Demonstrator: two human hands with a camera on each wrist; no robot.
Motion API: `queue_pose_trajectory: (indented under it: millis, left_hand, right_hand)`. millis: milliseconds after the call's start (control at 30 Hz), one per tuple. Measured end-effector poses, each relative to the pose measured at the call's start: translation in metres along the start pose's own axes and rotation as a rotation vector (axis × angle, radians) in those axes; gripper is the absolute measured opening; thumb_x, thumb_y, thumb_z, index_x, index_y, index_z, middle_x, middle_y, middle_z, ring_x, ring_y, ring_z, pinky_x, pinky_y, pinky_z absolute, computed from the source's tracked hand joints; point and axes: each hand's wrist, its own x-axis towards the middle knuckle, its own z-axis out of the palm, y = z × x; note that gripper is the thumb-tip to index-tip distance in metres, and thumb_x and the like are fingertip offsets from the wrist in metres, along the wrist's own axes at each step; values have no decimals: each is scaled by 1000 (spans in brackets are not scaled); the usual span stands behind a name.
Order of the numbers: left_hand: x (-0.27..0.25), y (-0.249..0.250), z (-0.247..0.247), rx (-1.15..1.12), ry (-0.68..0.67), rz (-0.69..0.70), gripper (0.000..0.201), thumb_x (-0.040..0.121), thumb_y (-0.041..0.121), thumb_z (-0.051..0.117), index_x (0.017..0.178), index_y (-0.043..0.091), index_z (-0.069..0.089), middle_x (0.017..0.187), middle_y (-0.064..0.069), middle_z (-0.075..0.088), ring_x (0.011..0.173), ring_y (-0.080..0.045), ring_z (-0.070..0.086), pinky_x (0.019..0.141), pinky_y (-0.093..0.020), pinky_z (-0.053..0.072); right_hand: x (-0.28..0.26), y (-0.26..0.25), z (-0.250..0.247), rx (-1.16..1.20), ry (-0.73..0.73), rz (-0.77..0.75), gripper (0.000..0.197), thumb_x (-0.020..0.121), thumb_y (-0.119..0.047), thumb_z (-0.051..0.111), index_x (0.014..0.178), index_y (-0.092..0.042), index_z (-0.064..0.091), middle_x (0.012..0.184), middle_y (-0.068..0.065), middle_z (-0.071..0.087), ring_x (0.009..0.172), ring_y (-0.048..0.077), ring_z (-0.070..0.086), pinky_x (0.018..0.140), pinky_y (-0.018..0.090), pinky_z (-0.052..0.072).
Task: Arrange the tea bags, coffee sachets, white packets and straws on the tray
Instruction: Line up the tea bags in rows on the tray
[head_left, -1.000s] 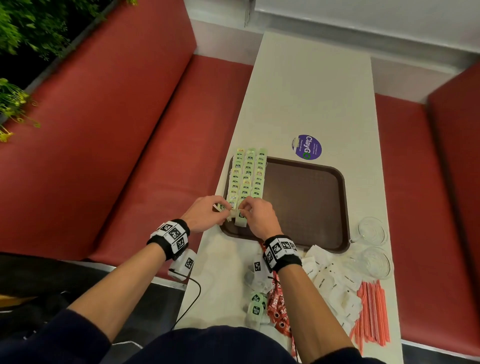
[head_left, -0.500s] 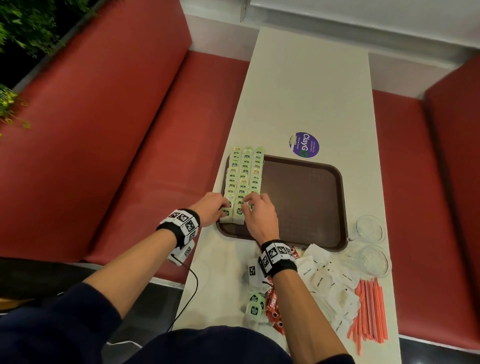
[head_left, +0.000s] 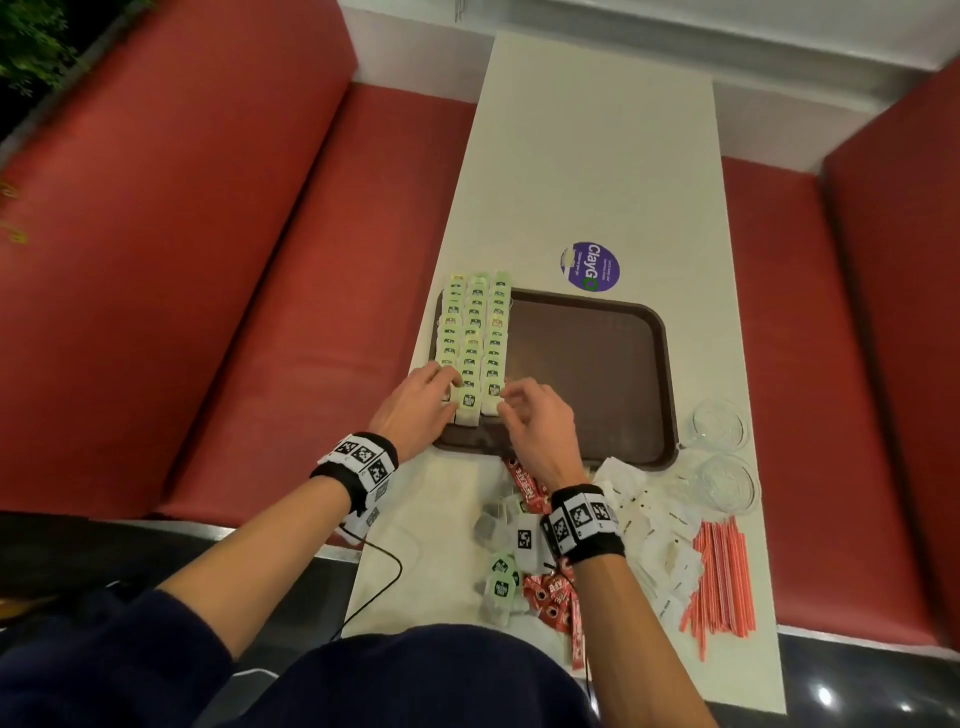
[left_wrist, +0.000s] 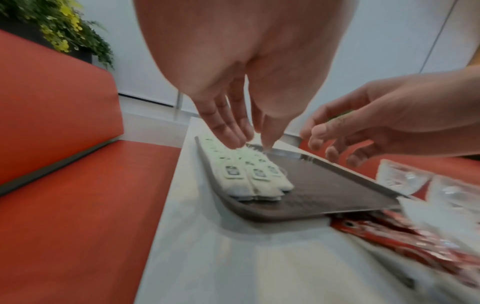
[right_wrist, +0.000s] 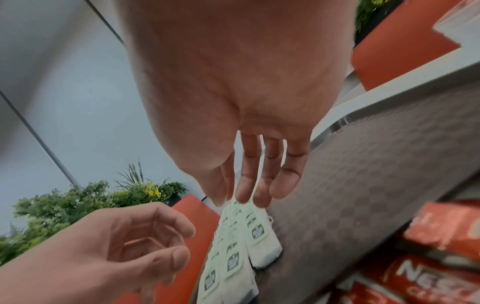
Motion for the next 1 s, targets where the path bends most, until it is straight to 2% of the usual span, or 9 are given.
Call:
queue_pose_trajectory:
  millis: [133, 300, 367, 467, 567, 633, 833, 933, 1000]
  left_hand:
    - [-51, 18, 12, -56, -191, 200, 3, 105, 21, 62, 108, 22, 63, 102, 8, 58, 90, -11, 55, 80, -34, 53]
    - [-96, 28, 53, -19, -341, 173, 18, 106, 33, 62, 120, 21, 64, 116, 6, 59, 95, -13, 56, 86, -42, 54]
    - [-101, 31, 70, -51, -322, 107, 36, 104, 37, 66, 134, 19, 58, 129, 3, 54, 102, -18, 60, 89, -40, 54]
    - [-102, 36, 89, -50, -318, 16, 65, 96, 38, 77, 149, 17, 45, 137, -1, 46, 114, -25, 59, 94, -45, 54]
    - [-99, 39, 99, -30, -313, 1, 56, 94, 30, 80, 140, 15, 53, 131, -1, 46, 115, -25, 55, 95, -47, 54]
    - [-100, 39, 99, -78, -284, -11, 43, 95, 27, 79, 131, 16, 59, 129, 1, 47, 113, -23, 56, 95, -44, 54]
    - [-110, 29, 84, -304, -206, -63, 23, 93, 16, 81, 104, 20, 62, 102, 6, 64, 90, -15, 61, 82, -32, 51]
    - [-117, 24, 72, -463, -179, -126, 25, 93, 18, 84, 103, 27, 62, 96, 10, 72, 86, -2, 67, 80, -22, 54]
    - [-121, 22, 65, -586, -170, -164, 22, 95, 15, 81, 106, 24, 64, 100, 8, 75, 92, -7, 73, 85, -28, 61]
  right_hand:
    - [-43, 10, -21, 11, -116, 24, 5, 103, -27, 73, 108, -27, 73, 100, -17, 74, 90, -6, 67, 83, 17, 55]
    - [-91, 25, -20, -133, -240, 58, 9, 101, -30, 76, 106, -25, 72, 93, -16, 71, 84, -6, 64, 81, 24, 58]
    - [-103, 30, -11, -239, -310, 101, 25, 94, -39, 82, 107, -24, 67, 94, -11, 69, 84, 5, 66, 82, 33, 62]
    - [-116, 32, 8, -406, -338, 118, 54, 84, -53, 88, 118, -20, 63, 110, -2, 67, 97, 20, 64, 87, 38, 59]
    - [-123, 29, 27, -456, -299, 72, 54, 90, -39, 86, 129, -13, 59, 123, 8, 68, 109, 28, 66, 93, 42, 59]
    - [-124, 27, 34, -469, -249, 50, 45, 93, -37, 82, 125, -14, 61, 120, 9, 69, 108, 29, 67, 88, 44, 61]
    - [-124, 20, 31, -318, -207, -8, 25, 94, -43, 82, 106, -24, 71, 101, -2, 74, 99, 19, 61, 80, 37, 51]
    - [-119, 18, 24, -109, -255, 3, 26, 91, -35, 87, 109, -22, 74, 95, -10, 72, 83, 7, 66, 74, 25, 51]
    - [-117, 16, 19, 20, -277, 20, 28, 89, -30, 90, 110, -24, 73, 96, -13, 72, 79, -2, 68, 71, 14, 52]
